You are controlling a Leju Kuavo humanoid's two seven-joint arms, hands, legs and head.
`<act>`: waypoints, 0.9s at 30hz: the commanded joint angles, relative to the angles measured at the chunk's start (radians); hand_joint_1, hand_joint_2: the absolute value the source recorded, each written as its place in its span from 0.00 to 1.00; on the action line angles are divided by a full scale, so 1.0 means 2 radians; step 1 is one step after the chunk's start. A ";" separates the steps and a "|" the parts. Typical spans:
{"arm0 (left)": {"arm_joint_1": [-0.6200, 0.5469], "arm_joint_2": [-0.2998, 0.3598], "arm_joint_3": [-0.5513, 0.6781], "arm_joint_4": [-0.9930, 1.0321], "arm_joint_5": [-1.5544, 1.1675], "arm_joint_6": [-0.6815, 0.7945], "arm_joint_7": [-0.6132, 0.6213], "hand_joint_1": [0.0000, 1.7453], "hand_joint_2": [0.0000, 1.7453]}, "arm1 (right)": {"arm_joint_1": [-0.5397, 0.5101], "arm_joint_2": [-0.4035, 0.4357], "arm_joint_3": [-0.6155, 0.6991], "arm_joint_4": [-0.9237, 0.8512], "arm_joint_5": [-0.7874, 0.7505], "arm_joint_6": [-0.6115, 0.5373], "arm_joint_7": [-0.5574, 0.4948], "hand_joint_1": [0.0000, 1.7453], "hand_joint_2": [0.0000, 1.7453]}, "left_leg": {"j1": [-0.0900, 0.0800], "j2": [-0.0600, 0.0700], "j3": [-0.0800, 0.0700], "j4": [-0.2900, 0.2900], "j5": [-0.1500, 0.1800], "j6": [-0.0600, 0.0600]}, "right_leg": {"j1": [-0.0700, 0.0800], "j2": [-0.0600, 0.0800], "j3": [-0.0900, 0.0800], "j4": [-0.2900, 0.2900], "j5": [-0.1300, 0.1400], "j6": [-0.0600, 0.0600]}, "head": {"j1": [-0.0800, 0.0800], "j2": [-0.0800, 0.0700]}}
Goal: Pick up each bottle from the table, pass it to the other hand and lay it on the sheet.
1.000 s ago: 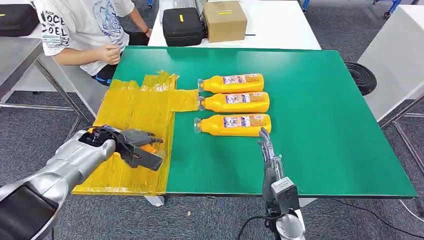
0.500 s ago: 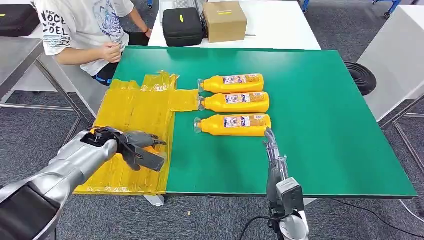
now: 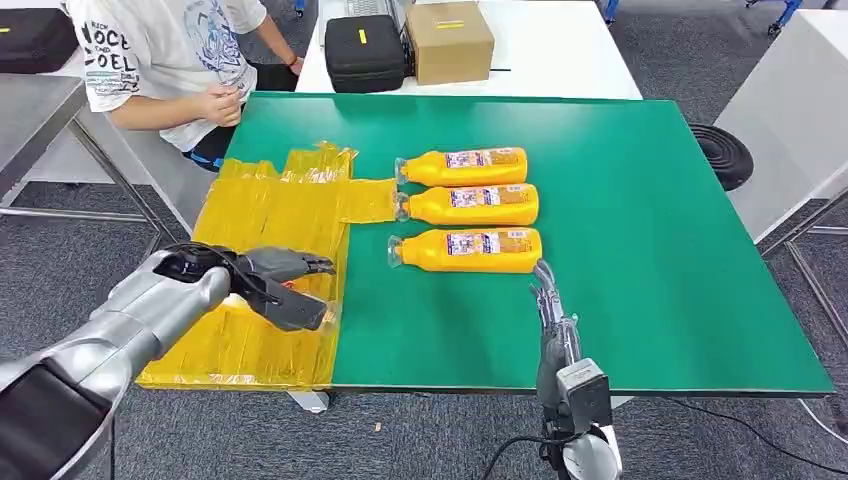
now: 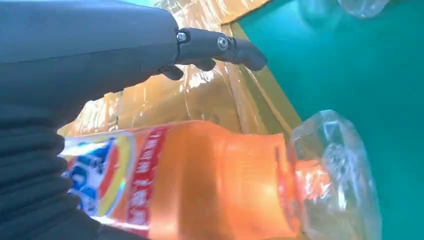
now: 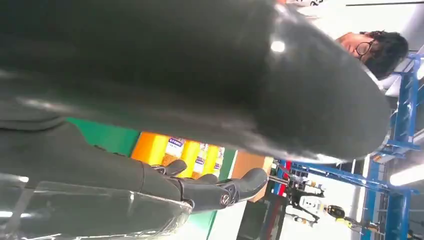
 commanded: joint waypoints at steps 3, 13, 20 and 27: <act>-0.037 0.034 -0.037 -0.029 0.003 -0.026 -0.004 0.00 0.00 | -0.010 -0.004 -0.008 0.010 -0.002 0.003 0.001 0.00 0.00 | 0.000 0.001 0.000 0.000 -0.001 0.000 | 0.000 0.000 0.001 0.000 0.000 -0.001 | 0.000 0.000; 0.013 0.039 0.109 -0.148 0.150 0.088 -0.004 0.00 0.00 | 0.016 0.002 -0.019 -0.033 0.008 -0.012 0.007 0.00 0.00 | 0.000 0.000 0.000 0.001 -0.001 0.000 | 0.001 -0.001 0.001 0.000 -0.001 -0.001 | 0.000 0.000; 0.186 -0.037 0.223 -0.274 0.188 0.250 -0.008 0.00 1.00 | 0.000 -0.003 -0.010 -0.056 0.119 -0.080 0.038 0.00 0.00 | -0.002 0.000 0.003 -0.001 0.000 0.001 | -0.001 -0.001 0.003 -0.001 -0.001 0.000 | 0.000 0.000; 0.307 -0.107 0.296 -0.322 0.277 0.264 -0.066 0.00 1.00 | -0.144 -0.076 0.009 0.083 0.212 -0.146 0.088 0.00 1.00 | -0.002 0.004 0.002 -0.001 -0.001 0.001 | -0.002 0.003 0.002 -0.002 0.001 0.000 | 0.000 0.000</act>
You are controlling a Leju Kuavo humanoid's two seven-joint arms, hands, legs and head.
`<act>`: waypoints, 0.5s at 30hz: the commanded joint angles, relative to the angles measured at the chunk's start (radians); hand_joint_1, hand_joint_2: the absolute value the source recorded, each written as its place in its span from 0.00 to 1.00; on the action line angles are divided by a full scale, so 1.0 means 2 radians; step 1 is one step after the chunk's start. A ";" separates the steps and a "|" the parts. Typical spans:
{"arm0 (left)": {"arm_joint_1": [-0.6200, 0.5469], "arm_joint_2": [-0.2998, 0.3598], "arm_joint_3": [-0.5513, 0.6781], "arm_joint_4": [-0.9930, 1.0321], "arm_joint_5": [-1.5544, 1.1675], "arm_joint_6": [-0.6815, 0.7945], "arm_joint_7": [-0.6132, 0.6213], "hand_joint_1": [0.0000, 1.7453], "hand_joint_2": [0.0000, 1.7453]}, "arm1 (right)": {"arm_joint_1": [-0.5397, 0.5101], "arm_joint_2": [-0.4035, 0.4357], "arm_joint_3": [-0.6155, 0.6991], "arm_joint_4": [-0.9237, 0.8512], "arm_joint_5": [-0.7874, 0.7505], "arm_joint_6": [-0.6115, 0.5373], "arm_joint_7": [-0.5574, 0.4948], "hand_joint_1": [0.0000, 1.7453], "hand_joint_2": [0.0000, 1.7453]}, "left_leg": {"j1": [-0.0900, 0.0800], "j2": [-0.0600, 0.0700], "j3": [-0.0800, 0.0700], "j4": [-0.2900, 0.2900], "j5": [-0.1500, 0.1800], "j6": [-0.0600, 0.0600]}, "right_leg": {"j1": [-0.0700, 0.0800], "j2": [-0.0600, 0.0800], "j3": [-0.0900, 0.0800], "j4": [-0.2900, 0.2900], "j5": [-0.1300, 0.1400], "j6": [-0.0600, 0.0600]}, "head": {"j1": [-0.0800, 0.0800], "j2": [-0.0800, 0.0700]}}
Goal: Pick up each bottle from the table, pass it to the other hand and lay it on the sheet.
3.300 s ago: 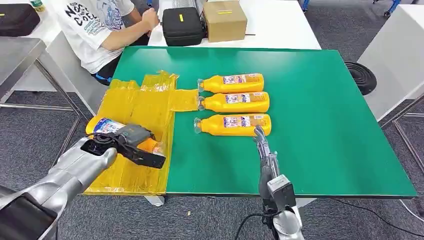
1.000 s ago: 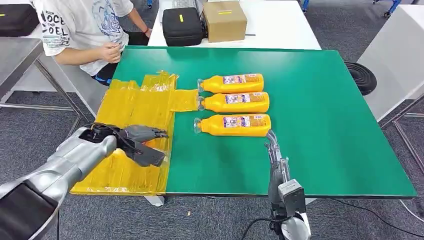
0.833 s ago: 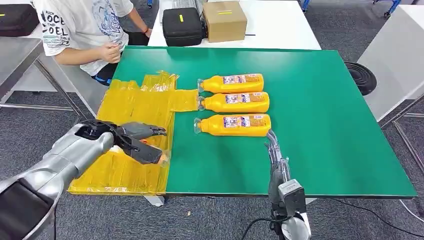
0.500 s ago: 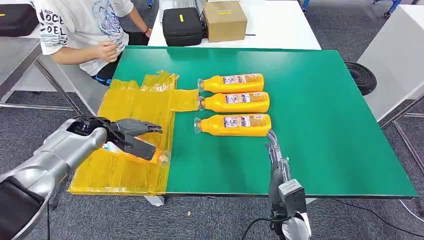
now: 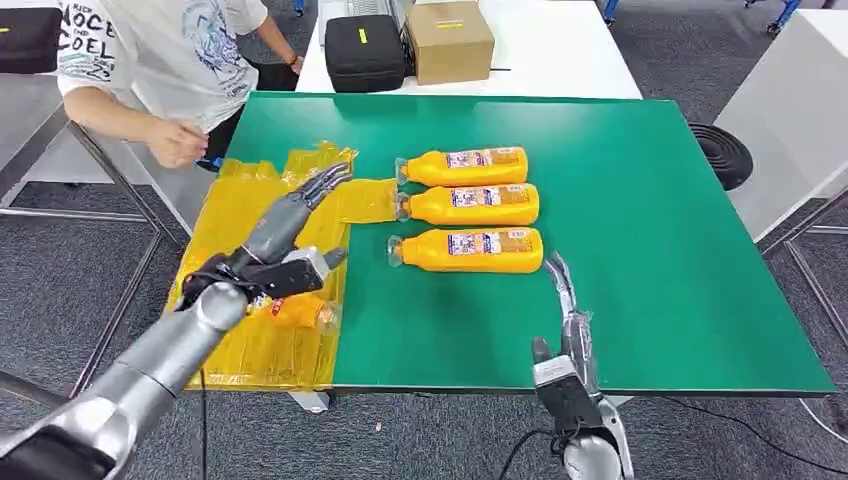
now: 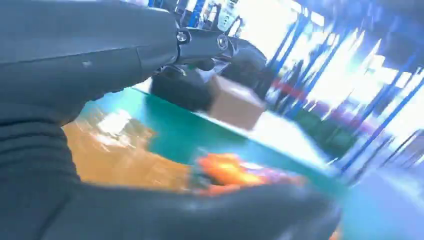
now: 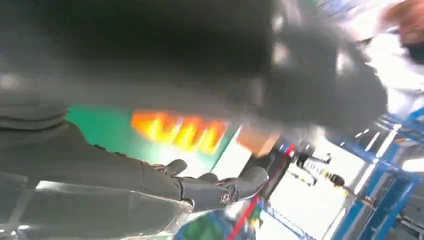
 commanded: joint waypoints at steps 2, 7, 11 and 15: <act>0.152 -0.088 0.120 -0.082 0.054 0.016 -0.041 0.00 1.00 | -0.177 -0.083 0.020 0.163 0.095 -0.060 0.056 0.00 1.00 | 0.000 0.003 0.003 -0.001 0.000 0.000 | 0.000 0.002 0.002 -0.002 0.001 -0.001 | 0.000 0.000; 0.157 -0.094 0.137 -0.077 0.050 0.022 -0.045 0.00 1.00 | -0.256 -0.110 0.031 0.262 0.137 -0.055 0.082 0.00 1.00 | 0.000 0.003 0.002 0.000 0.000 0.001 | 0.000 0.003 0.001 -0.001 0.001 0.000 | 0.000 0.000; 0.167 -0.093 0.150 -0.081 0.040 0.027 -0.051 0.00 1.00 | -0.341 -0.122 0.056 0.389 0.156 -0.053 0.087 0.00 1.00 | 0.000 0.004 0.002 0.000 0.000 0.001 | 0.000 0.003 0.001 -0.001 0.001 0.000 | 0.000 0.000; 0.170 -0.095 0.154 -0.077 0.035 0.024 -0.050 0.00 1.00 | -0.400 -0.122 0.074 0.480 0.165 -0.022 0.092 0.00 1.00 | 0.000 0.003 0.001 0.000 0.001 0.001 | 0.000 0.003 0.001 0.000 0.002 0.000 | 0.000 0.000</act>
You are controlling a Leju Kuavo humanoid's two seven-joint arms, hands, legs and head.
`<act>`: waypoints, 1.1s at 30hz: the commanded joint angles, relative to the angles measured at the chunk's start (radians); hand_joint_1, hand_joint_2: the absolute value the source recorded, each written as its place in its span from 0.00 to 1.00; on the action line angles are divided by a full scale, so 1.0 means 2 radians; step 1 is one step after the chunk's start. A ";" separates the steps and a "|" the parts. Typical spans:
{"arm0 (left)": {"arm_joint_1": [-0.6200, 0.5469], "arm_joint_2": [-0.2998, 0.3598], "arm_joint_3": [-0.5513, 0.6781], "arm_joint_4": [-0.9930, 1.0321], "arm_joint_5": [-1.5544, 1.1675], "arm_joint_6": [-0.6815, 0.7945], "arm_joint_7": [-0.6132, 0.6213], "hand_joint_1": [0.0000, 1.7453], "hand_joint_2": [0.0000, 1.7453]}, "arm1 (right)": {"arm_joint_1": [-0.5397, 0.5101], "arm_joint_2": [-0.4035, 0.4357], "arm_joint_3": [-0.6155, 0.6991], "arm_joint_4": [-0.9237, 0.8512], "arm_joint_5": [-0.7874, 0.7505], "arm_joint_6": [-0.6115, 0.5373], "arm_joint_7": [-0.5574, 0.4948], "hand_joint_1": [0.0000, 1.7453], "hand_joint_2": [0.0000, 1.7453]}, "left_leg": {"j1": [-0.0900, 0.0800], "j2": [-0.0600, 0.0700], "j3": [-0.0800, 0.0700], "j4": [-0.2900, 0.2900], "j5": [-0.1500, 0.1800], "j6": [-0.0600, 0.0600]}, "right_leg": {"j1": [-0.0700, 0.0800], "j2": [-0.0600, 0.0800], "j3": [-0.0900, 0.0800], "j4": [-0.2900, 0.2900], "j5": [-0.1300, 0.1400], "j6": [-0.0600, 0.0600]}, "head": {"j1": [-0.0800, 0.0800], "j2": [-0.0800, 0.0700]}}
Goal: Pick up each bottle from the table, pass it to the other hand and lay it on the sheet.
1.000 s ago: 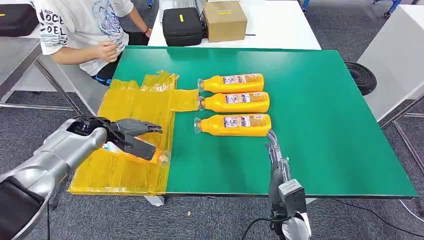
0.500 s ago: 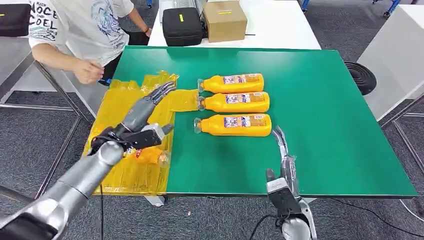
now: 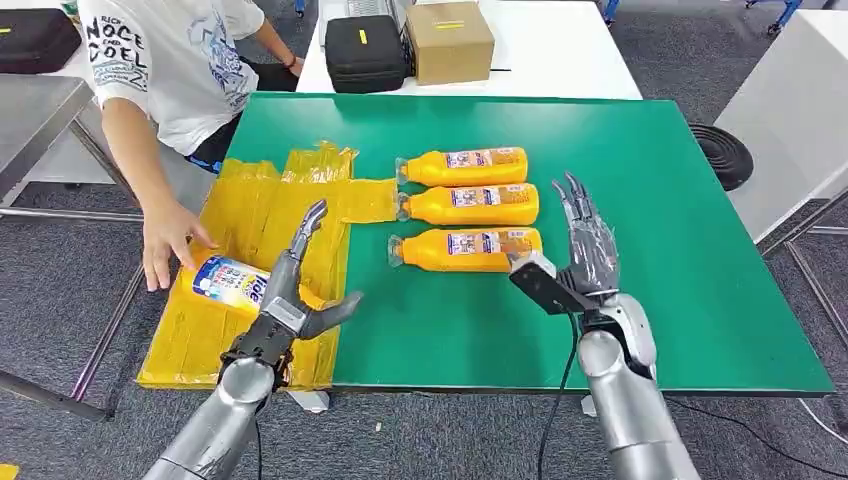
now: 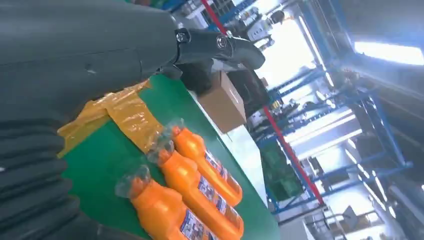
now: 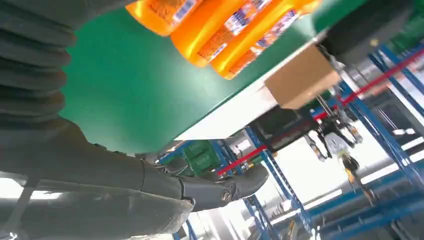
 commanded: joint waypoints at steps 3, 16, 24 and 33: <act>0.015 -0.007 0.039 0.009 -0.013 -0.001 0.000 0.00 1.00 | -0.194 -0.029 0.077 0.317 0.033 0.061 0.016 0.00 1.00 | 0.000 0.003 0.002 0.000 -0.001 0.000 | 0.000 0.002 0.001 0.000 0.000 -0.001 | 0.000 0.000; 0.027 -0.009 0.043 -0.005 -0.030 0.007 0.007 0.00 1.00 | -0.243 -0.005 0.127 0.410 0.060 0.113 0.019 0.00 1.00 | 0.000 0.001 0.001 0.000 0.000 0.000 | 0.000 0.001 0.000 0.000 0.000 -0.001 | 0.000 0.000; 0.030 -0.008 0.047 -0.004 -0.033 0.010 0.010 0.00 1.00 | -0.245 0.000 0.137 0.415 0.064 0.117 0.025 0.00 1.00 | 0.000 0.001 0.001 0.000 0.000 0.000 | 0.000 0.000 0.000 0.000 0.000 -0.001 | 0.000 0.000; 0.030 -0.010 0.055 0.013 -0.031 0.011 0.010 0.00 1.00 | -0.258 -0.008 0.135 0.434 0.063 0.118 0.051 0.00 1.00 | 0.000 0.000 0.001 0.000 0.000 0.000 | 0.000 0.000 0.001 0.000 0.000 -0.001 | 0.000 0.000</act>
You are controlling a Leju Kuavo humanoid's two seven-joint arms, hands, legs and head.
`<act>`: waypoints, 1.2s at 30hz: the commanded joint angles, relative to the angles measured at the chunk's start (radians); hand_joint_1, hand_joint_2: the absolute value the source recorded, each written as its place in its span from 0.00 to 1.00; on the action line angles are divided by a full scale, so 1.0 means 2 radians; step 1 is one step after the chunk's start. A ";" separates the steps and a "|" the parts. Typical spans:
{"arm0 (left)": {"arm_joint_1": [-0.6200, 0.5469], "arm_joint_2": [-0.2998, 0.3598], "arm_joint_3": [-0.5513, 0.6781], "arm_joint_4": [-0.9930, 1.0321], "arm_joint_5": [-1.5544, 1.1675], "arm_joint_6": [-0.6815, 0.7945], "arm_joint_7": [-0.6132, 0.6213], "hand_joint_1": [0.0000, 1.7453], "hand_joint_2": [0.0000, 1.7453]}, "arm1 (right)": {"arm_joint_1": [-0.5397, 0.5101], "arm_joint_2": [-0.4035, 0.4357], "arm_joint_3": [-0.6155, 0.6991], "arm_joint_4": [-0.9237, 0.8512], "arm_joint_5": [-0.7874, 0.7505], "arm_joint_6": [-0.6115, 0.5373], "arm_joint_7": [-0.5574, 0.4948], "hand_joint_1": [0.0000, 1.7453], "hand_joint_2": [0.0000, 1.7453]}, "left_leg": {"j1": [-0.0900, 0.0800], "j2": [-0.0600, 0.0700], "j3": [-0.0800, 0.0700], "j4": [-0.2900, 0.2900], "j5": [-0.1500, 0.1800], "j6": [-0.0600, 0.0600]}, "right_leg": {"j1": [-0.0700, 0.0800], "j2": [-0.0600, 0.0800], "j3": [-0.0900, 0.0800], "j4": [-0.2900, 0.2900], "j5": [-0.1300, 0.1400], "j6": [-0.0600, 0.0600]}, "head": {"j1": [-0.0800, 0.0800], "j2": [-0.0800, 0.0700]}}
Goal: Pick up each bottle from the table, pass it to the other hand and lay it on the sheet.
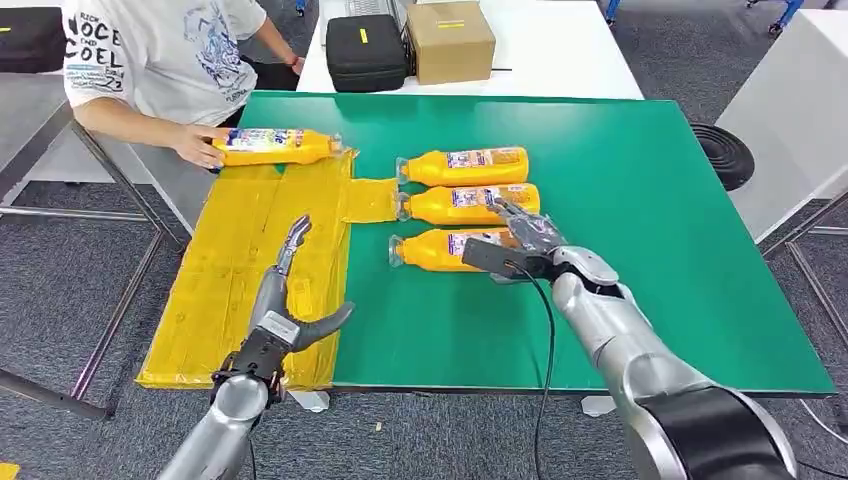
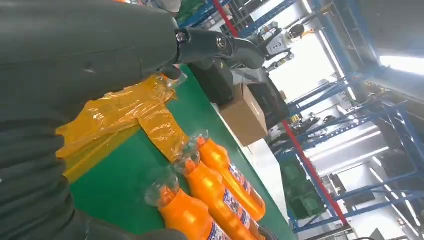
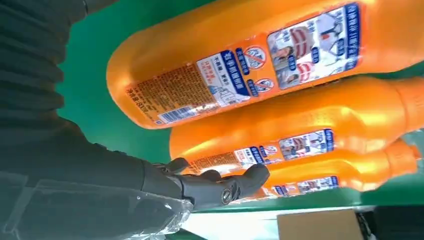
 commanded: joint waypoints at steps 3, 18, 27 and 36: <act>-0.005 -0.003 0.019 0.031 0.002 0.000 0.003 0.00 1.00 | -0.042 -0.005 0.014 0.068 -0.001 0.005 0.028 0.00 1.00 | 0.000 0.000 0.001 0.000 0.000 0.000 | 0.000 0.000 0.001 0.000 0.000 -0.001 | 0.000 0.000; -0.012 -0.007 0.019 0.054 0.007 0.005 0.005 0.00 1.00 | -0.032 -0.003 0.005 0.101 0.004 0.034 0.068 0.00 1.00 | 0.000 0.000 0.001 0.000 0.000 0.000 | 0.000 0.000 0.001 0.000 0.000 -0.001 | 0.000 0.000; -0.011 -0.008 0.020 0.053 0.009 0.006 0.006 0.00 1.00 | -0.037 0.006 0.007 0.101 0.008 0.037 0.070 0.00 1.00 | 0.000 0.001 0.002 0.000 -0.001 0.000 | 0.000 0.000 0.002 0.000 -0.001 -0.001 | 0.000 0.000; -0.006 -0.005 0.021 0.045 0.010 0.008 0.008 0.00 1.00 | -0.048 0.008 0.010 0.098 0.015 0.038 0.067 0.00 1.00 | 0.000 0.001 0.002 0.000 -0.001 0.000 | 0.000 0.000 0.001 0.000 0.000 -0.001 | 0.000 0.000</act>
